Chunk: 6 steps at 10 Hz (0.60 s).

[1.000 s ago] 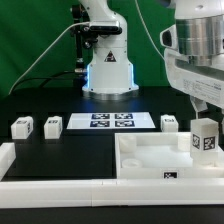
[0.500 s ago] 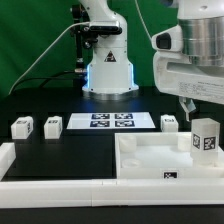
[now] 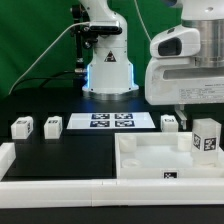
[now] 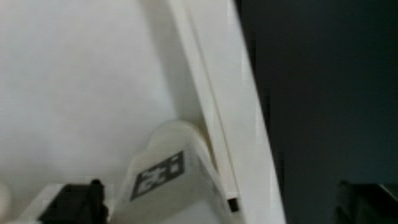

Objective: Assemble one leg

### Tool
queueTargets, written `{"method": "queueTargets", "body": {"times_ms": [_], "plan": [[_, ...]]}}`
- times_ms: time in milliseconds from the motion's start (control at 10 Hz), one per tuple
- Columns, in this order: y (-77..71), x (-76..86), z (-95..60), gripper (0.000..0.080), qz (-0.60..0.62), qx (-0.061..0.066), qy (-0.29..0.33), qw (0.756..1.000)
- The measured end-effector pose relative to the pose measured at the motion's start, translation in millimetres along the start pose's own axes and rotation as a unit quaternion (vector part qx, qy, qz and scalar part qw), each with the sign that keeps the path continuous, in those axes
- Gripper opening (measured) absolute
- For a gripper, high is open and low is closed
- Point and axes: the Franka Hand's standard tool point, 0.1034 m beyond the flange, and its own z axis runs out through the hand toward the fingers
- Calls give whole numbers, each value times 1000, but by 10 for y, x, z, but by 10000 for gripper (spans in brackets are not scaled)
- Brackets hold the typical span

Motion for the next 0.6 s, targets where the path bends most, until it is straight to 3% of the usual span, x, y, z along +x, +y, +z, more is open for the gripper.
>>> {"method": "queueTargets", "body": {"times_ms": [300, 400, 600], "plan": [[57, 14, 8, 649, -144, -3, 0, 990], [87, 22, 7, 649, -219, -4, 0, 976], [96, 25, 6, 649, -233, -3, 0, 972]]}}
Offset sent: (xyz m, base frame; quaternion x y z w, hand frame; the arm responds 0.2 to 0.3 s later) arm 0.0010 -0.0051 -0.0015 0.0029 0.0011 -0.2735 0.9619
